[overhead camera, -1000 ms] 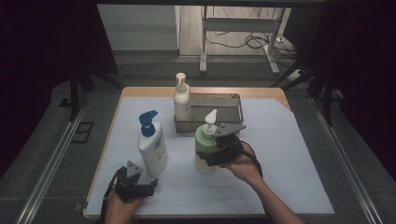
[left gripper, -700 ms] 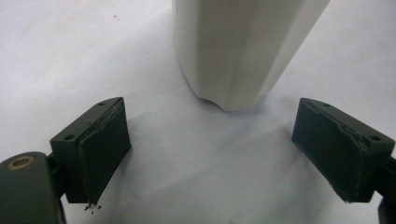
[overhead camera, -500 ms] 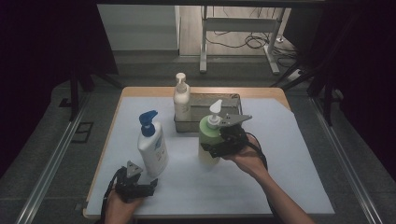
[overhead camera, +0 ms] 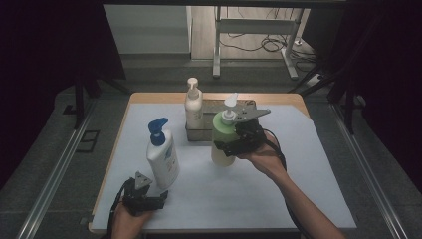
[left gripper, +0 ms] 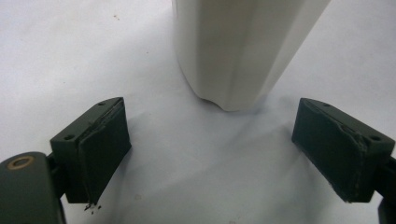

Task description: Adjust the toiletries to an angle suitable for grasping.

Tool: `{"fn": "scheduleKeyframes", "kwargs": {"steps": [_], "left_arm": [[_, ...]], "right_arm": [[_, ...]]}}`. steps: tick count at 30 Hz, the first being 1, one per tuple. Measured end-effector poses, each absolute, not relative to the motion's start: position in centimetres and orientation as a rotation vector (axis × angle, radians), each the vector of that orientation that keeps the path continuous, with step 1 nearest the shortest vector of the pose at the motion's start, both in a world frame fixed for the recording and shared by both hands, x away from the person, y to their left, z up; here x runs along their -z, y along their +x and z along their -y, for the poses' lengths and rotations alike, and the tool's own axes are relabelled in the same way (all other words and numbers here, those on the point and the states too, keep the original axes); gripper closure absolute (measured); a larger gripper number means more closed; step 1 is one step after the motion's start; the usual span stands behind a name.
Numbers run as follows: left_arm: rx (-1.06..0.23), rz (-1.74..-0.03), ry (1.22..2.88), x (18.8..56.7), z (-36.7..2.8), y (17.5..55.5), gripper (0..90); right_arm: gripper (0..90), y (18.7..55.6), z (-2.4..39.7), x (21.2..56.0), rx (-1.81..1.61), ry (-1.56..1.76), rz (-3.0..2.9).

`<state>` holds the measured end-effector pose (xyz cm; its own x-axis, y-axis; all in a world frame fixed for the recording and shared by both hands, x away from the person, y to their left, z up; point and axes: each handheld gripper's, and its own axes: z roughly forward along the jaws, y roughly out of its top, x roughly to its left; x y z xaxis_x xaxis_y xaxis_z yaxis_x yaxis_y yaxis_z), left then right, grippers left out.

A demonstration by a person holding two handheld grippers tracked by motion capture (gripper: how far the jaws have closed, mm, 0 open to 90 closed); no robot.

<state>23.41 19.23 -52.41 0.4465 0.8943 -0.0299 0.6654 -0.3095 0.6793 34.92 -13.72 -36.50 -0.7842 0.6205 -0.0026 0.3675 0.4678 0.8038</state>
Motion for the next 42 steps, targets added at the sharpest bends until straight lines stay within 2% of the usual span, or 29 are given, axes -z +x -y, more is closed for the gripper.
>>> {"fn": "scheduleKeyframes", "kwargs": {"steps": [21,42], "left_arm": [[-0.472,-1.301,2.075,52.4,-19.2,23.4,10.8],[-0.471,-1.302,2.076,52.4,-19.2,23.4,10.8]], "right_arm": [[12.5,38.0,12.9,33.5,-1.206,0.867,-2.375],[12.5,41.6,11.9,32.2,-1.203,0.931,-2.314]]}}
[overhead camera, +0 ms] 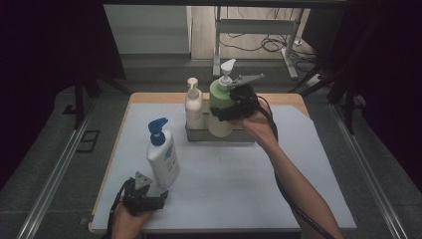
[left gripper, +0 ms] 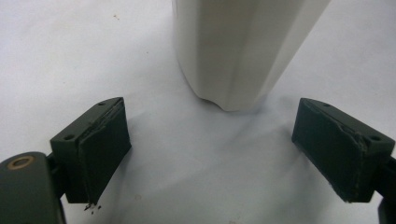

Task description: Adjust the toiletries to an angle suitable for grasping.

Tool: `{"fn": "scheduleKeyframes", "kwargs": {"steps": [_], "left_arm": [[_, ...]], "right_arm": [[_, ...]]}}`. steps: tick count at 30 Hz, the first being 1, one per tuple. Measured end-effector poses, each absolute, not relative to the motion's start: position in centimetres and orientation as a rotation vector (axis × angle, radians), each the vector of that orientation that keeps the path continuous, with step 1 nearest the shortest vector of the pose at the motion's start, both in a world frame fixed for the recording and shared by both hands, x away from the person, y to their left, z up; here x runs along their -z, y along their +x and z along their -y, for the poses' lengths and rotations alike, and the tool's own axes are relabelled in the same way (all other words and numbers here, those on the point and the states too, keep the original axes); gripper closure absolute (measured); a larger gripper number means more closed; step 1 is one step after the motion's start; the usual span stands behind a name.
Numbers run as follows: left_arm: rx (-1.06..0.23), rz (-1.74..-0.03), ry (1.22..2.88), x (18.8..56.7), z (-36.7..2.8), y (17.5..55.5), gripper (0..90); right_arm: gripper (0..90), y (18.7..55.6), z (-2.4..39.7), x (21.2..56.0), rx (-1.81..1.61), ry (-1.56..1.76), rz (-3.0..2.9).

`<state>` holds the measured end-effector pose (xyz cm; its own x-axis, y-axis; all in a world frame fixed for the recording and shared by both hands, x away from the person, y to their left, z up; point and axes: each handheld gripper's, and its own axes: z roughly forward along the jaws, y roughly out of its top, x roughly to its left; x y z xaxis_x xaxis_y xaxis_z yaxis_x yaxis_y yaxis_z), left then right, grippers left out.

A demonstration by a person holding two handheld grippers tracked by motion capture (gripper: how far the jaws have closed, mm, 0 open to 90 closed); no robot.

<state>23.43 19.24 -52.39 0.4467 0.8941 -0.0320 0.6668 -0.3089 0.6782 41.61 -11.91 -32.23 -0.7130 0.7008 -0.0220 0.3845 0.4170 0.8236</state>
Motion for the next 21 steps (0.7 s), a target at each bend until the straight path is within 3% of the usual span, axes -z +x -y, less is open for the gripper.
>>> {"fn": "scheduleKeyframes", "kwargs": {"steps": [21], "left_arm": [[-0.469,-1.301,2.076,52.4,-19.2,23.4,10.8]], "right_arm": [[12.5,45.2,10.4,32.9,-1.162,0.971,-2.274]]}}
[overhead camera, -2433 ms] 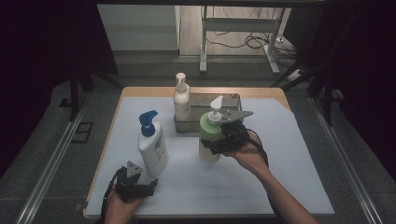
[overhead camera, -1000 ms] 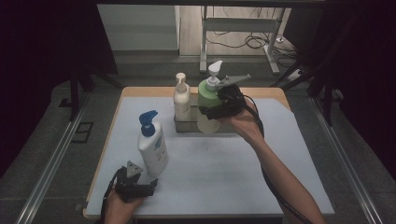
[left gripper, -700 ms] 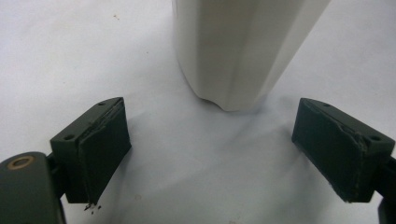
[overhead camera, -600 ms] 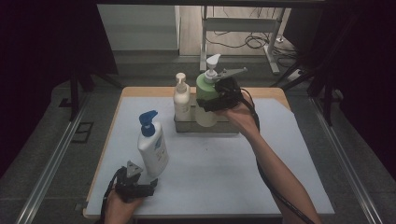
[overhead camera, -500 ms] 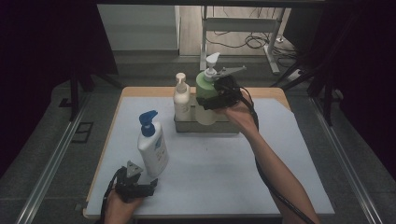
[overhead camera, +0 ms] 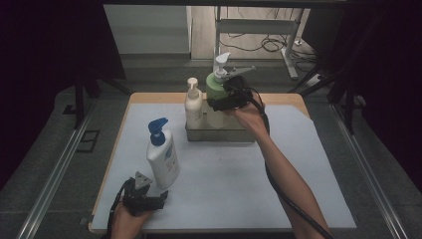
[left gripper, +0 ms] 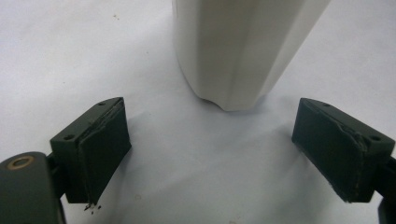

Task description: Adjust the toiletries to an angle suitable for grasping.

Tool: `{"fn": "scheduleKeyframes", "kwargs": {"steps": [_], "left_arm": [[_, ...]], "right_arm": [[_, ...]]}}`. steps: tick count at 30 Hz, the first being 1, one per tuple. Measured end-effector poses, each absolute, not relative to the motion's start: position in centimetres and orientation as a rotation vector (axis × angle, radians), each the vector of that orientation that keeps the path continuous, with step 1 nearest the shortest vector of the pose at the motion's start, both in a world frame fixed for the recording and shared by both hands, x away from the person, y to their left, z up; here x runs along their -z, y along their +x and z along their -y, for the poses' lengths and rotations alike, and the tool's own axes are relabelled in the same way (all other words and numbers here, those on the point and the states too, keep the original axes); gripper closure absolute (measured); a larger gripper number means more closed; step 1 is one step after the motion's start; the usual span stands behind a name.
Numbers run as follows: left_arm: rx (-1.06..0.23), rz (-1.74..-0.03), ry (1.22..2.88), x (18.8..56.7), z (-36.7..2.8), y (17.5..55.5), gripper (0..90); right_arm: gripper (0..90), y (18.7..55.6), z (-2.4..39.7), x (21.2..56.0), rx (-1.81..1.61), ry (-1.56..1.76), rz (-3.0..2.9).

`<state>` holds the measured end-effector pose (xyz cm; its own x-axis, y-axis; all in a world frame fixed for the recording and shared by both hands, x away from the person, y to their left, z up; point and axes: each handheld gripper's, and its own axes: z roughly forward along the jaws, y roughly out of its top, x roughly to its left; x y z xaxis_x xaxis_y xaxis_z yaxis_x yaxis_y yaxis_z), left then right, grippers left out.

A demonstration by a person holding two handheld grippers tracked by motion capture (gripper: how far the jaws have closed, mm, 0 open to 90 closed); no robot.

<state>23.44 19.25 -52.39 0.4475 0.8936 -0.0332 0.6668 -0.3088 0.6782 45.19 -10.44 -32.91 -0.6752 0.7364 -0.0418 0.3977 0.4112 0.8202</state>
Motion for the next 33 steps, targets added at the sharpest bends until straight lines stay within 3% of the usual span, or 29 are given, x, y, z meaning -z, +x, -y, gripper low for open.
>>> {"fn": "scheduleKeyframes", "kwargs": {"steps": [33], "left_arm": [[-0.470,-1.300,2.081,52.4,-19.3,23.4,10.8]], "right_arm": [[12.5,47.4,9.3,38.1,-1.104,0.997,-2.310]]}}
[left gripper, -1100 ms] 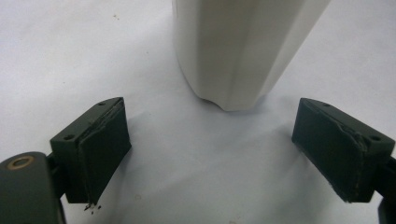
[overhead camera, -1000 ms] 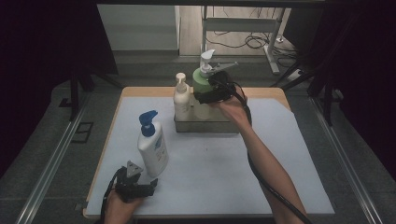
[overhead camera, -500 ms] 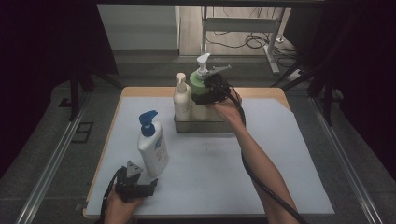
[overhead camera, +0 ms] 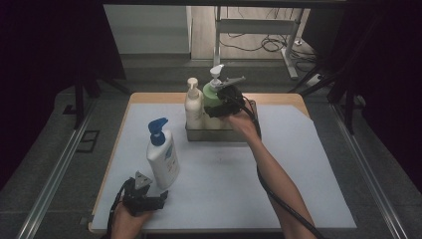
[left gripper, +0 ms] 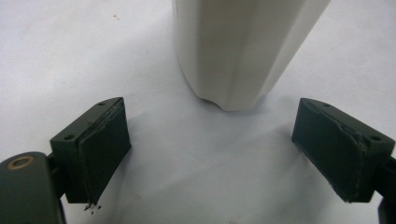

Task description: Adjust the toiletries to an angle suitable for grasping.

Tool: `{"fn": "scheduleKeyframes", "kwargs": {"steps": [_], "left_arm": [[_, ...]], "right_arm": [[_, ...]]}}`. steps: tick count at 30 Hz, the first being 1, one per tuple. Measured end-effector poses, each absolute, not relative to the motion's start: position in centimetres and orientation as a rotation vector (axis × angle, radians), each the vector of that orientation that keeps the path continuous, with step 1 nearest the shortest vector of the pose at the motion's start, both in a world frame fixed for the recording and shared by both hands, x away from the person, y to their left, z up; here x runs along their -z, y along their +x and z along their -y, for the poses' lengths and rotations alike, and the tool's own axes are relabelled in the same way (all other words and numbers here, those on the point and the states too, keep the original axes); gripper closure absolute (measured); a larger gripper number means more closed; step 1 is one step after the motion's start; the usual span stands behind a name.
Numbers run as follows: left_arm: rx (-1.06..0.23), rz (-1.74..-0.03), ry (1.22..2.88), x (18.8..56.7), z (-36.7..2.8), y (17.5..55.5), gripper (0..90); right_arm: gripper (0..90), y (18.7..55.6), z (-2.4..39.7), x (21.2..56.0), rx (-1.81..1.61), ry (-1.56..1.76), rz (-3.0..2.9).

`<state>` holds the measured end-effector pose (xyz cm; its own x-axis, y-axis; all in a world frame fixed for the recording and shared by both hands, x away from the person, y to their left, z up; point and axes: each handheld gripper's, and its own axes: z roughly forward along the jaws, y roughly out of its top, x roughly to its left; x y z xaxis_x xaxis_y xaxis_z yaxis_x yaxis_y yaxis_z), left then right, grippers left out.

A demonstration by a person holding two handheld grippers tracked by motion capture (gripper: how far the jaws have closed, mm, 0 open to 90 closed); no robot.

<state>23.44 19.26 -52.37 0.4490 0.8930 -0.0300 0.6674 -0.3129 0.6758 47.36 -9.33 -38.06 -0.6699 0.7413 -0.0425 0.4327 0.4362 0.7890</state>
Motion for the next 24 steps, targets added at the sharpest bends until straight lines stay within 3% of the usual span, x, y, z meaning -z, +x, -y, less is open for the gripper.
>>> {"fn": "scheduleKeyframes", "kwargs": {"steps": [24], "left_arm": [[-0.470,-1.300,2.081,52.4,-19.3,23.4,10.8]], "right_arm": [[12.6,47.3,9.4,41.3,-1.063,0.997,-2.357]]}}
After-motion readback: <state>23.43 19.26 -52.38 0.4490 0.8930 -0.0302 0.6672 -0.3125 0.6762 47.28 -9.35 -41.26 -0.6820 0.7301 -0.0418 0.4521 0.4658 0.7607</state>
